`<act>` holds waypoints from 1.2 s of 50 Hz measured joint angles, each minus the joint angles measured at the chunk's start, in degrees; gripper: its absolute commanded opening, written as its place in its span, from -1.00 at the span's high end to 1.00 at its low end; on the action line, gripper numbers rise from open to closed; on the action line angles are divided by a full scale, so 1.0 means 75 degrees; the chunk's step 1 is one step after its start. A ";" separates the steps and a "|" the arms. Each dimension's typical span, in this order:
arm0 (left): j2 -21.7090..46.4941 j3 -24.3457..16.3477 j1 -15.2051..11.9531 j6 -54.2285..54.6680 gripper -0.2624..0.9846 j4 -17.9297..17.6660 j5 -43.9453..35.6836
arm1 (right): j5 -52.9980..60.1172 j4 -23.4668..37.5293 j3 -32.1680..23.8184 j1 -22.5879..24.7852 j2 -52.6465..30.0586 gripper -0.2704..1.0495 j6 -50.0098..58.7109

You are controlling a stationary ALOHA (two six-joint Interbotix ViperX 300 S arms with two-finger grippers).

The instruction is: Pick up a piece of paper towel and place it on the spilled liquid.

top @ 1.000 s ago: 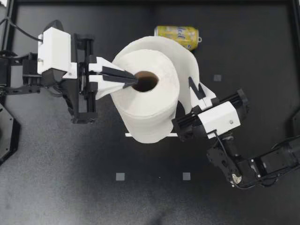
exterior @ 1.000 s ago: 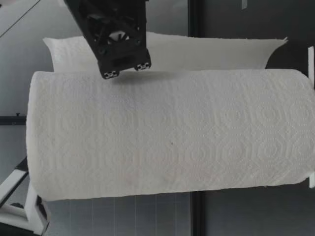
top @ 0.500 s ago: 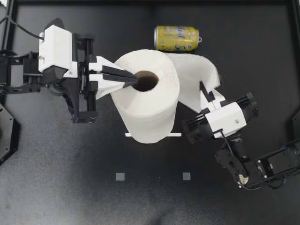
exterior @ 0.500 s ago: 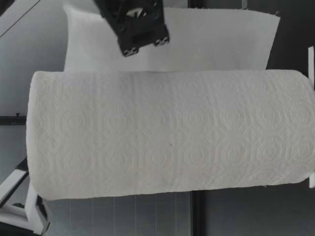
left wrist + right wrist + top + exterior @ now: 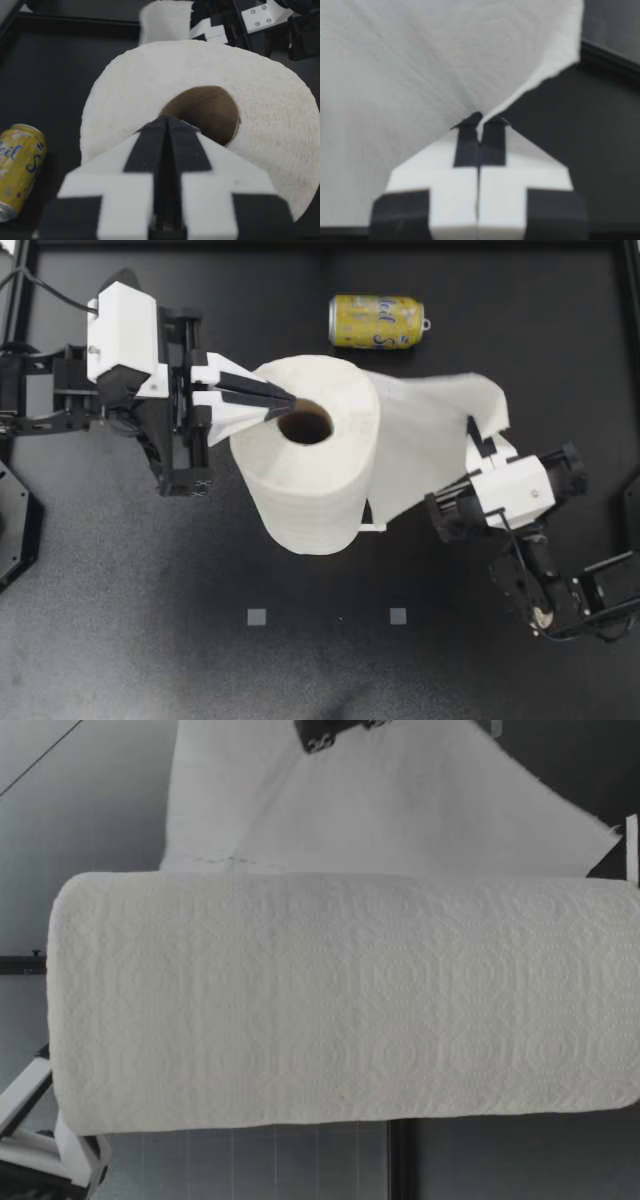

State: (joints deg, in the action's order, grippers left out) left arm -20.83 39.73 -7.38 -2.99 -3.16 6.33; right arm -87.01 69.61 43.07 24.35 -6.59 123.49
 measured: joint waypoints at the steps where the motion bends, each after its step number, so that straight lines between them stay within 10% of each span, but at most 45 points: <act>1: 0.0012 0.0000 -0.0012 0.0035 0.48 -0.0012 0.0000 | 0.0012 -0.0129 0.0047 0.0047 -0.0012 0.78 0.0082; 30: 0.0082 -0.0094 -0.0035 0.0129 0.48 -0.0047 0.0199 | -0.0387 -0.2695 0.1453 0.0820 0.0422 0.78 -0.0117; 60: 0.0082 -0.0094 -0.0035 0.0164 0.48 -0.0047 0.0199 | -0.0738 -0.3434 0.1980 0.0984 0.0984 0.78 -0.1184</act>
State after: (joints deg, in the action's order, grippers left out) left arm -20.21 39.02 -7.65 -1.76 -3.52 7.82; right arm -92.55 43.86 57.92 31.73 0.79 114.61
